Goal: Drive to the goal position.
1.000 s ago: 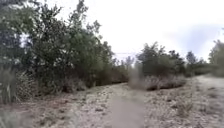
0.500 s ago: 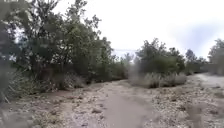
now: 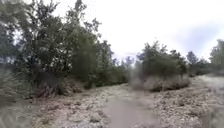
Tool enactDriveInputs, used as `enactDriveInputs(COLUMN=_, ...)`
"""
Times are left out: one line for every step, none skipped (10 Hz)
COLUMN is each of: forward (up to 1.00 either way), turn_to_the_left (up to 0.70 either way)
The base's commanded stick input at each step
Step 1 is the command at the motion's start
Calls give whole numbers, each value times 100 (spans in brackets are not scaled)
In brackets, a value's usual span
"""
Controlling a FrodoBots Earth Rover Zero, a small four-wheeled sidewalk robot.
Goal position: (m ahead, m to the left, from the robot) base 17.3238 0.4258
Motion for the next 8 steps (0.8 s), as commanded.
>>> enactDriveInputs(forward=45, turn_to_the_left=0)
enactDriveInputs(forward=45, turn_to_the_left=0)
enactDriveInputs(forward=45, turn_to_the_left=0)
enactDriveInputs(forward=45, turn_to_the_left=0)
enactDriveInputs(forward=45, turn_to_the_left=0)
enactDriveInputs(forward=45, turn_to_the_left=0)
enactDriveInputs(forward=45, turn_to_the_left=0)
enactDriveInputs(forward=45, turn_to_the_left=0)
